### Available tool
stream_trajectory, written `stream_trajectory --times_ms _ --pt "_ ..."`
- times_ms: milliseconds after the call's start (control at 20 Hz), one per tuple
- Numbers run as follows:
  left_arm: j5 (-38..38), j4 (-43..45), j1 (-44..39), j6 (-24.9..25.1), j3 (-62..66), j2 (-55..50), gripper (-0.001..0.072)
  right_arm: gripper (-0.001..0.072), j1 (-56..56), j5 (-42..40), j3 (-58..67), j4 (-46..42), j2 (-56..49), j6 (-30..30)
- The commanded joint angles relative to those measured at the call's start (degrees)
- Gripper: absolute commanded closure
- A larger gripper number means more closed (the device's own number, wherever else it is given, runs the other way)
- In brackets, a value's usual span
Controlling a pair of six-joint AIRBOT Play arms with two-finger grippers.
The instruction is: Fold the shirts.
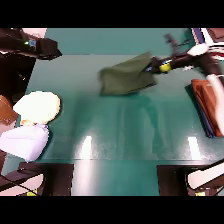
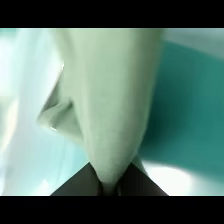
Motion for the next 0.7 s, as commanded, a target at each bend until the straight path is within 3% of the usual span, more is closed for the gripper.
stream_trajectory --times_ms 0,250,450,650 --pt "3.08 -0.02 -4.04 0.11 0.0 0.0 0.0683 0.0694 -14.56 1.97 0.24 -8.17 6.88 3.56" --pt "5.33 -0.02 -7.69 -0.2 0.0 0.0 0.0683 0.0693 -31.76 1.86 0.24 -8.72 10.51 4.2" --pt "6.75 -0.07 -9.18 -0.35 0.0 0.0 0.0683 0.0694 -38.66 1.4 0.26 -8.11 10.62 4.15" --pt "7.04 0.0 -9.18 -1.29 0.0 -0.02 0.0683 0.0694 -41.11 -1.22 0.28 1.81 12.0 1.29"
